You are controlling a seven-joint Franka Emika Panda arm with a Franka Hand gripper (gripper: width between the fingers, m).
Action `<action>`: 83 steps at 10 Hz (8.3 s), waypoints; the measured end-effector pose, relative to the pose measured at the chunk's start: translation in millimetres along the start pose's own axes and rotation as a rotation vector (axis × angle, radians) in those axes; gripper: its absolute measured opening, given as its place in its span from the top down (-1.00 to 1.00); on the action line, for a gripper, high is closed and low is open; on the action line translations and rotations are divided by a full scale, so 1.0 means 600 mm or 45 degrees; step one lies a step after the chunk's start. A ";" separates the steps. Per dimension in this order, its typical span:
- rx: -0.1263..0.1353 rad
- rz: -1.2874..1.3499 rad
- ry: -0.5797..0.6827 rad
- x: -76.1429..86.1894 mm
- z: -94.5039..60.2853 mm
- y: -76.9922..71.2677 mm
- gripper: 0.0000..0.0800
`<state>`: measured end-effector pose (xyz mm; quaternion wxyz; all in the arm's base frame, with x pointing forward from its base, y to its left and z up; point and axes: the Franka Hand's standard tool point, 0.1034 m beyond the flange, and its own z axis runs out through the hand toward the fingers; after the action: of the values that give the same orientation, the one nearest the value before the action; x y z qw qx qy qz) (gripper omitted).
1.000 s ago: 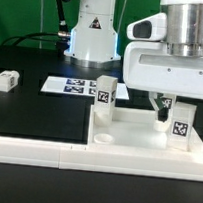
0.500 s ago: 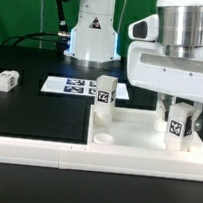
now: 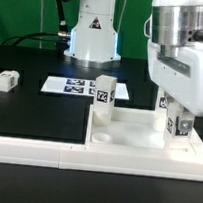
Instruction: Assemble square table
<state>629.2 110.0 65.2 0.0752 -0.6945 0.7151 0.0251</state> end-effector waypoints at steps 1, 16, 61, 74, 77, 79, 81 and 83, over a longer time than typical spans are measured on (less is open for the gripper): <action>0.000 0.263 -0.050 -0.002 0.000 -0.003 0.26; 0.046 0.033 -0.073 -0.024 0.001 0.002 -0.62; 0.053 -0.032 -0.015 0.079 -0.072 0.031 -0.62; 0.119 -1.363 0.217 0.263 -0.144 0.087 -0.62; 0.100 -1.472 0.264 0.291 -0.132 0.111 -0.62; 0.011 -1.779 0.247 0.377 -0.130 0.199 -0.62; -0.074 -1.971 0.227 0.464 -0.139 0.252 -0.62; -0.118 -2.083 0.216 0.480 -0.138 0.259 -0.62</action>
Offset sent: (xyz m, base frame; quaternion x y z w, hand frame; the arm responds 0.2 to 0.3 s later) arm 0.0088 -0.0030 0.0012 0.0026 -0.0510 0.2019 0.9781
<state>461.5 -181.3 95.5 -0.0135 -0.9979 -0.0154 -0.0608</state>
